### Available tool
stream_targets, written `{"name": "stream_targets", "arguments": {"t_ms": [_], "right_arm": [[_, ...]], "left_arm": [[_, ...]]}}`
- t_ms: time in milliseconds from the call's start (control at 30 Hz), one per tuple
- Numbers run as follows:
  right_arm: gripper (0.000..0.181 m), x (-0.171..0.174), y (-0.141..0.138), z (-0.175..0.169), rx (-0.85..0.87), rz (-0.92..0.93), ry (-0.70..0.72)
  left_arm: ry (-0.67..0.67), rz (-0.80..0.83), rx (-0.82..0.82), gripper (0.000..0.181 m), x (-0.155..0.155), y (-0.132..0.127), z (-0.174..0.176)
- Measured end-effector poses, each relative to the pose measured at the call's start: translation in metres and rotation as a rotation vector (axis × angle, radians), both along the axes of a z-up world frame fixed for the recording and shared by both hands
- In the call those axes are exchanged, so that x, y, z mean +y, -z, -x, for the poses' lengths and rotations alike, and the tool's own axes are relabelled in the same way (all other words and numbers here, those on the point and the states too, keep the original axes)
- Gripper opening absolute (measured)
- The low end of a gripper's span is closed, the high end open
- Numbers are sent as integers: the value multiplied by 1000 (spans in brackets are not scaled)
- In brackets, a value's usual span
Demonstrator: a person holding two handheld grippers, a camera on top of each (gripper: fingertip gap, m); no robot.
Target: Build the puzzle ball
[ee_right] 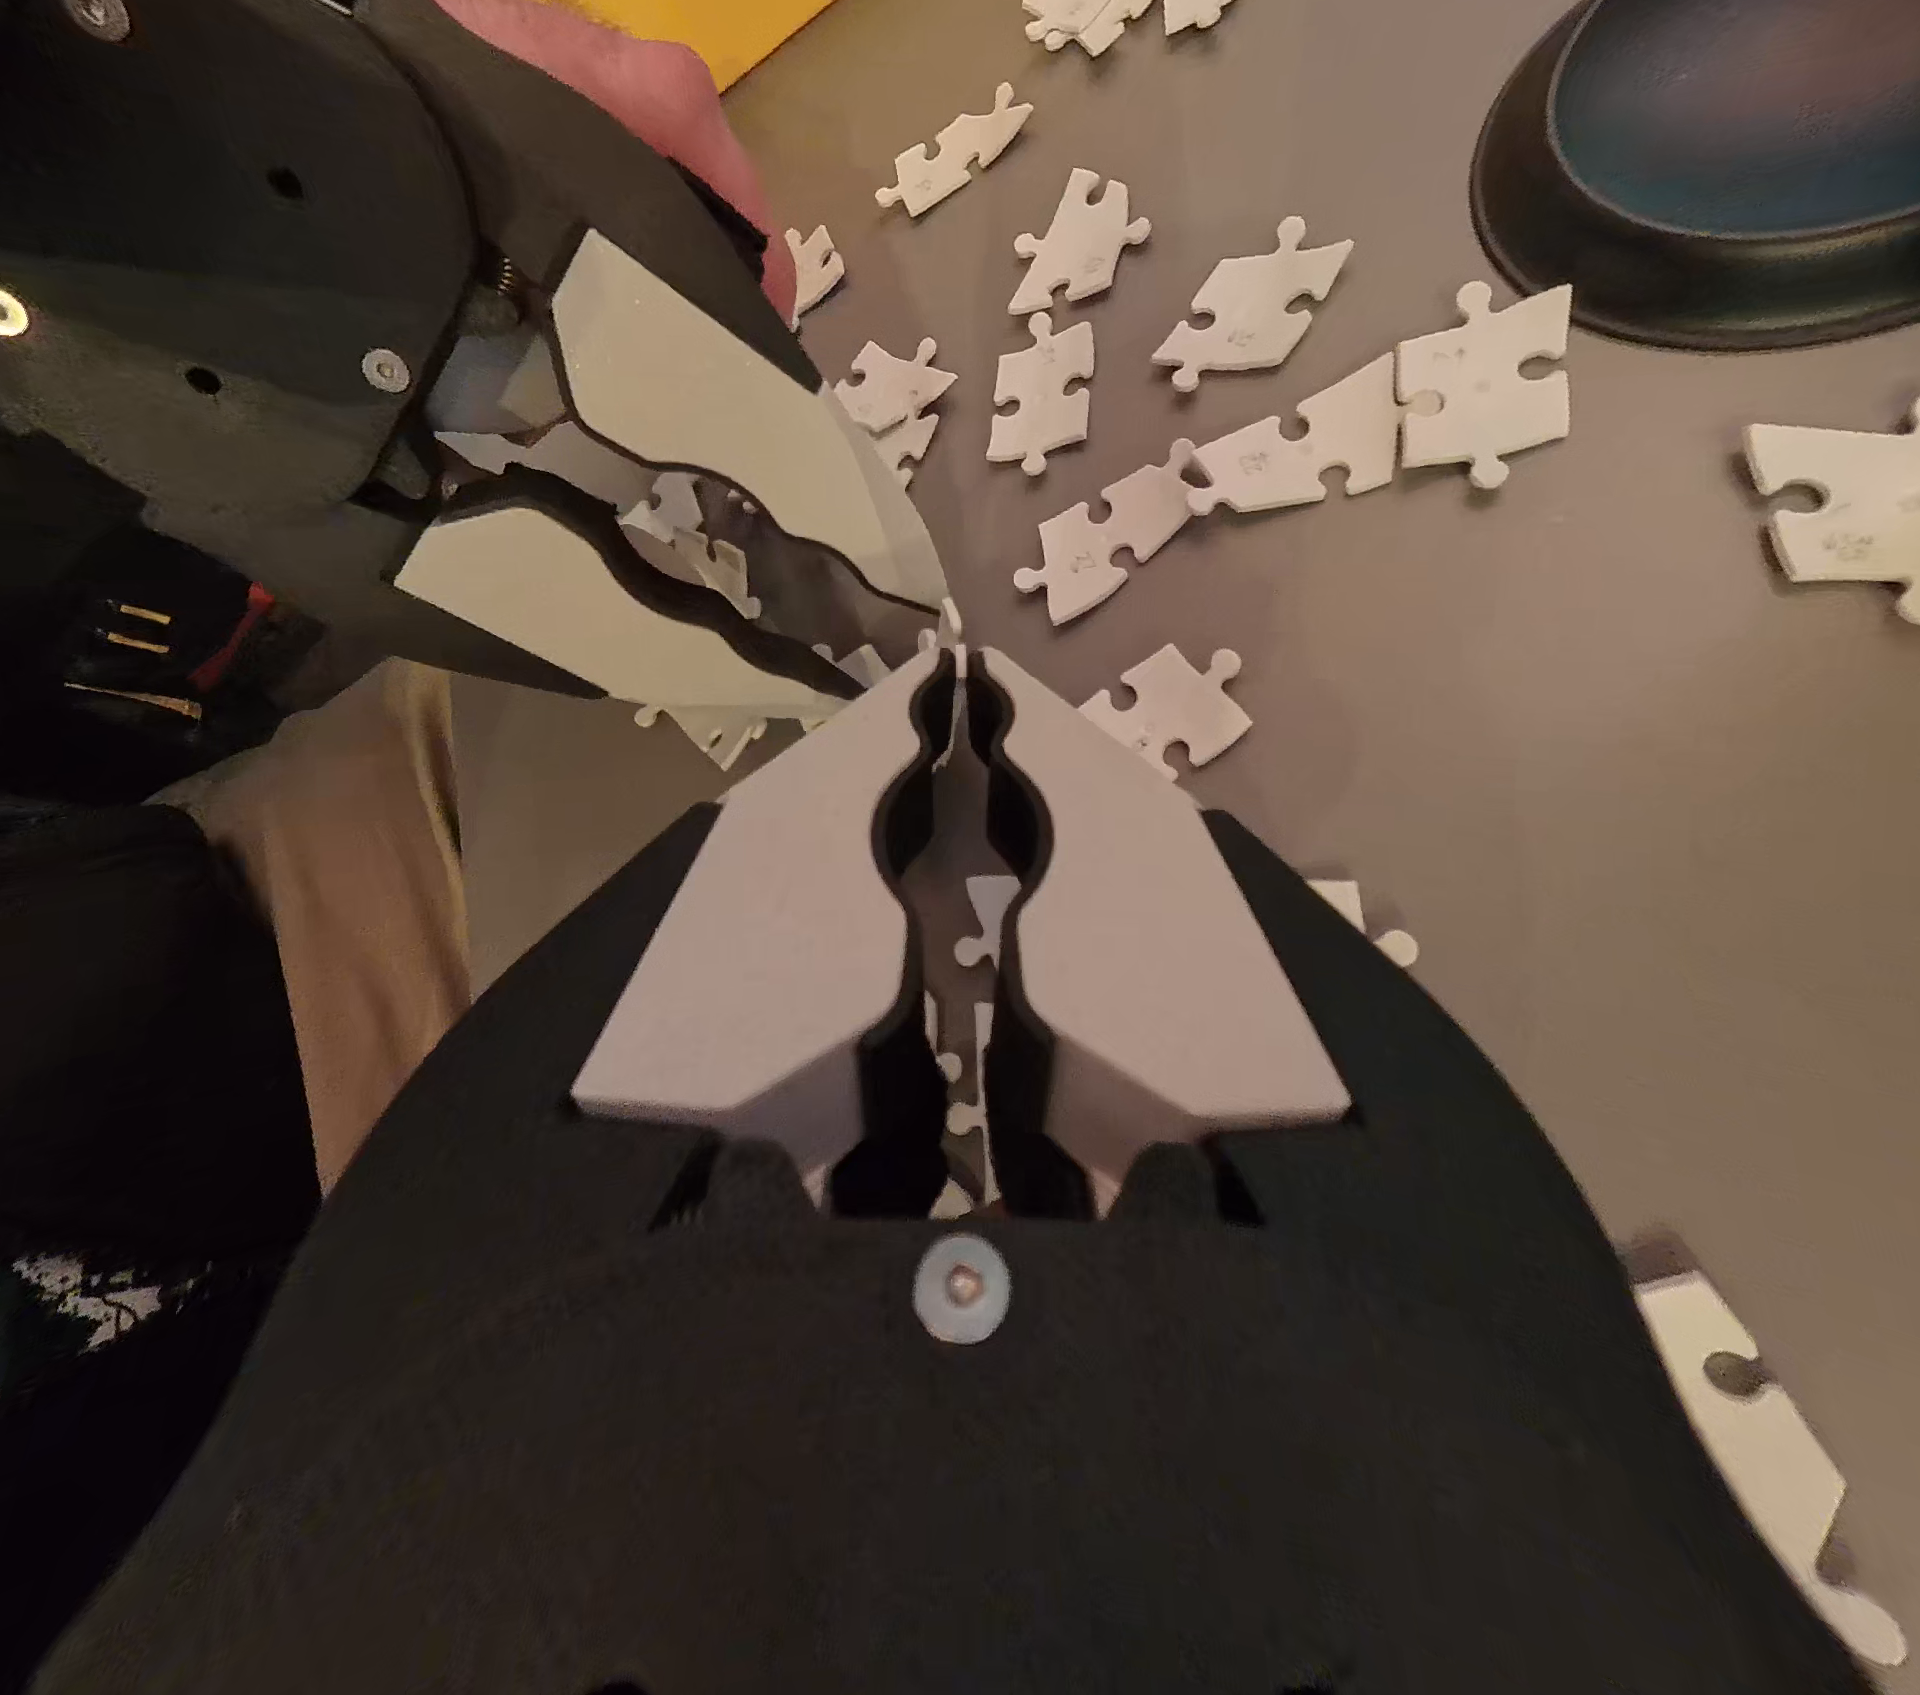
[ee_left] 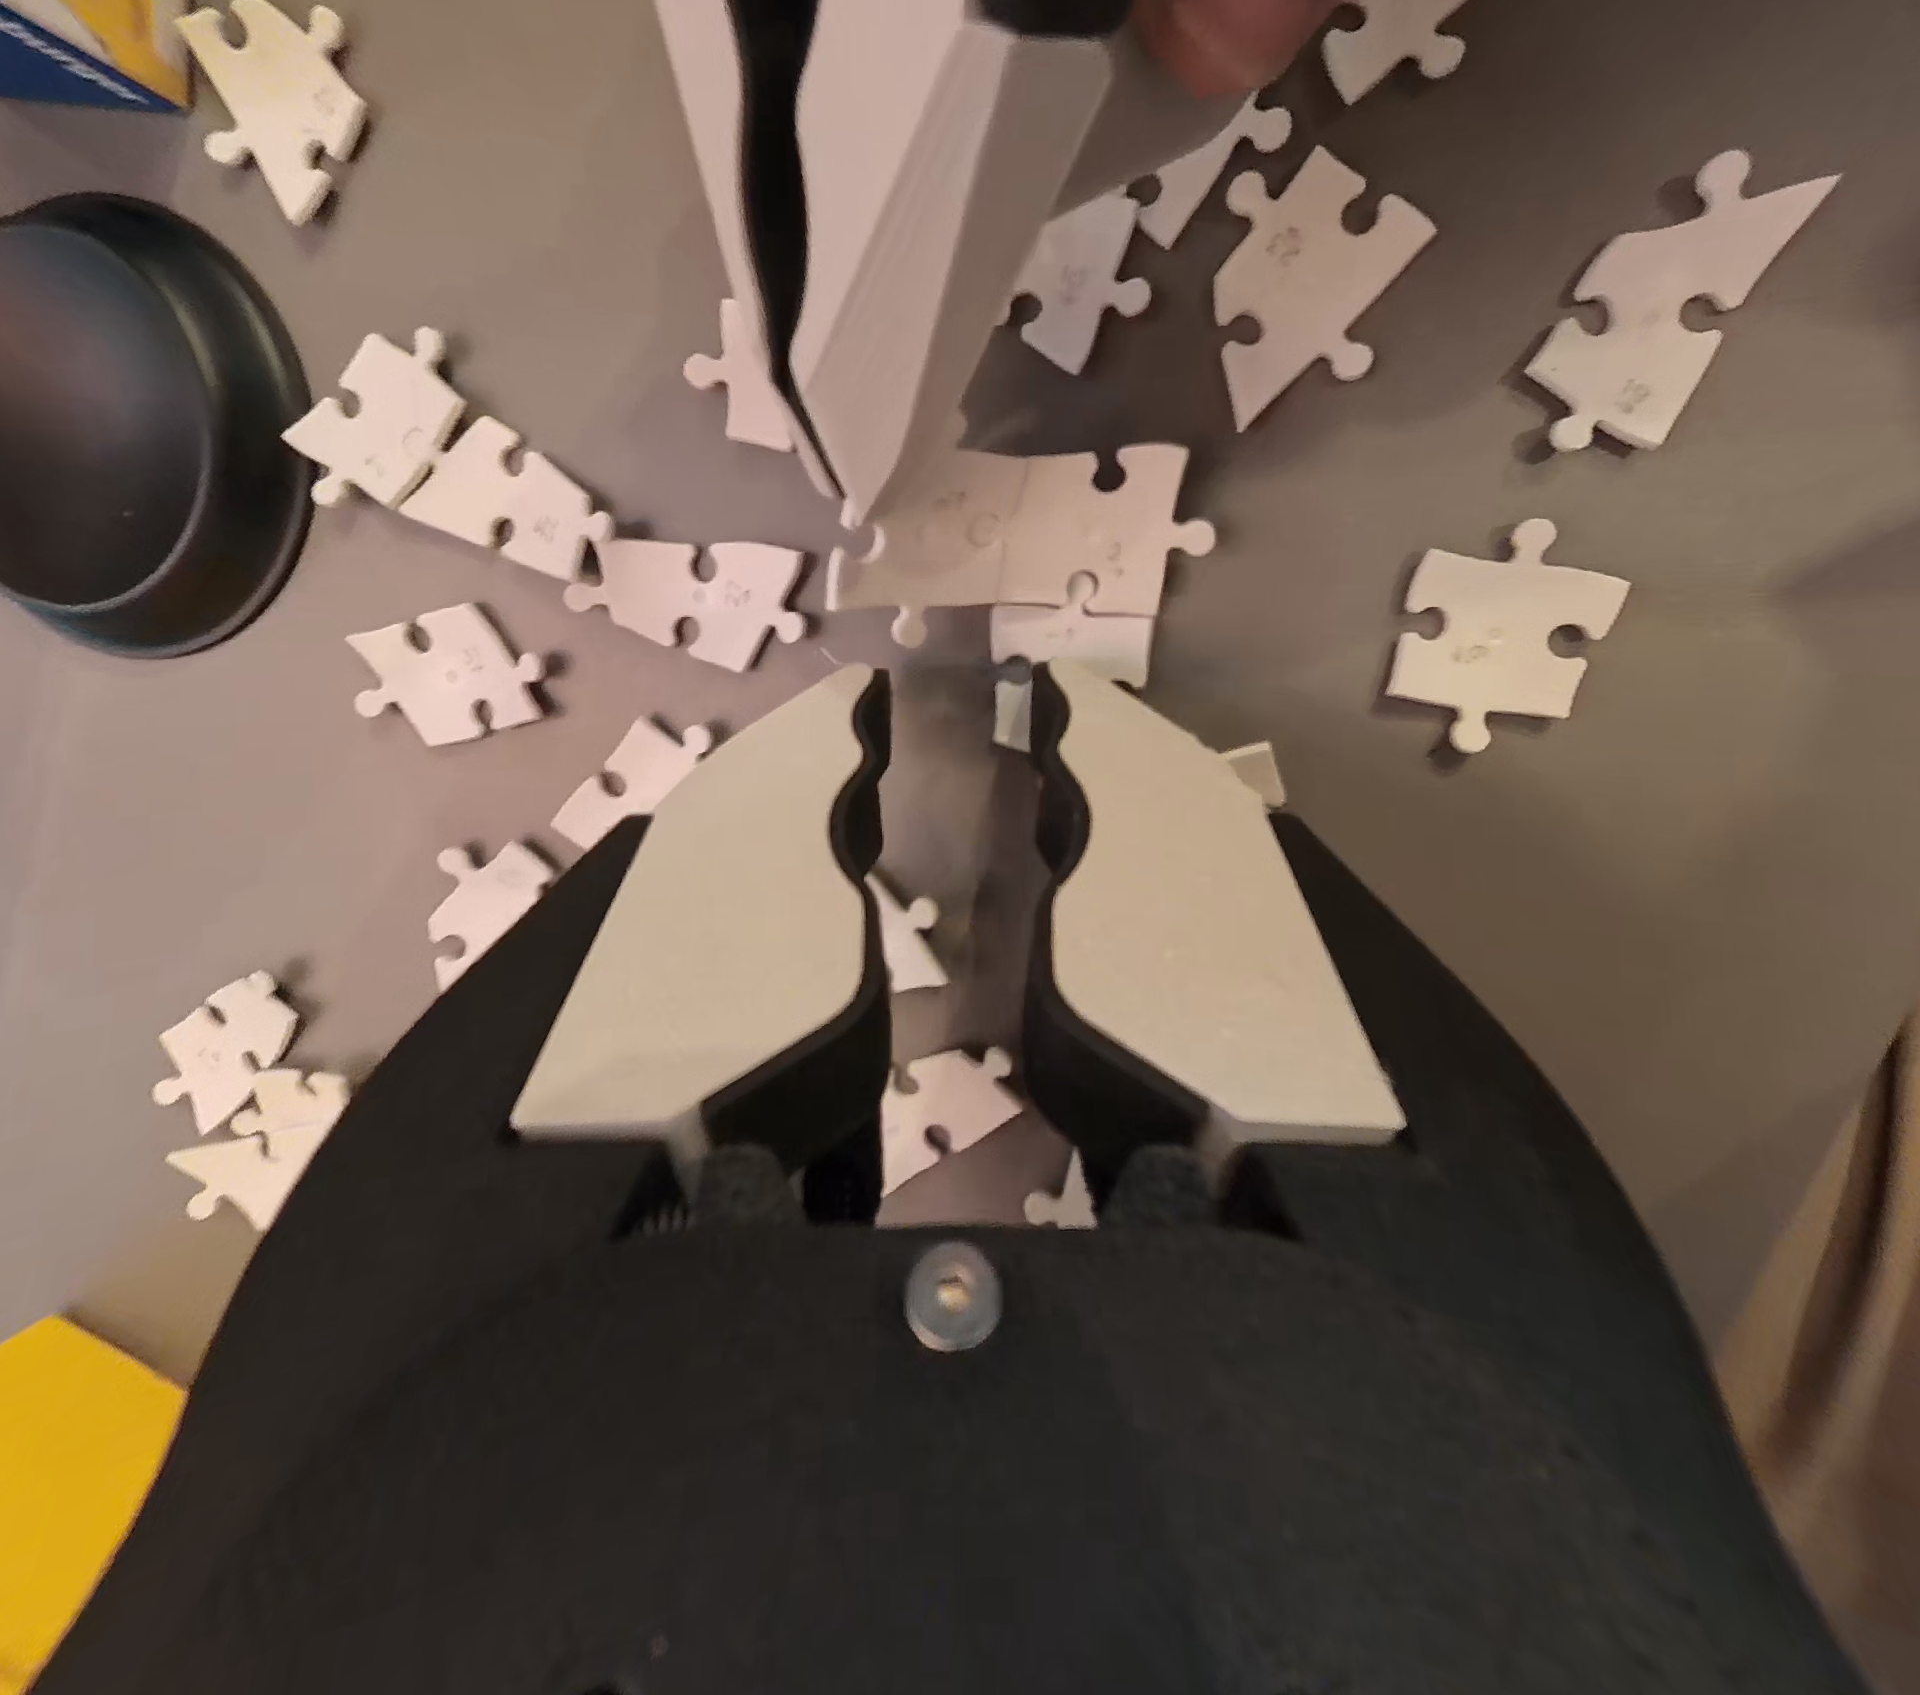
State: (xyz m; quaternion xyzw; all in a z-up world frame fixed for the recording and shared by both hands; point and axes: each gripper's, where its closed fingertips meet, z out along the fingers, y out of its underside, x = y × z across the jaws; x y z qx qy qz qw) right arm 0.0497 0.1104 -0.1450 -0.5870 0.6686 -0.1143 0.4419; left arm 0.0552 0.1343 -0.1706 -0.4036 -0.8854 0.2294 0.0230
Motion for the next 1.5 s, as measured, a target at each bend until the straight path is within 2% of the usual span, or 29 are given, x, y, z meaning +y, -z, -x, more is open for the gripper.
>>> {"name": "stream_targets", "arguments": {"t_ms": [333,600,733,933,1067,1333,1500], "right_arm": [[1,-3,5,1,3,30,23],[11,-8,0,5,-1,62,28],[0,5,-4,14,25,174,-76],[0,28,15,14,98,212,-182],[0,31,24,14,129,237,-201],[0,32,25,14,151,229,-199],[0,32,26,15,165,318,-221]], "left_arm": [[-11,6,5,24,0,0,1],[-11,4,12,24,0,0,1],[-11,3,12,24,0,0,1],[-12,1,13,23,0,0,1],[-13,1,11,23,-1,0,1],[-20,-3,8,25,-1,-3,-2],[-80,-42,46,24,3,-6,-13]]}}
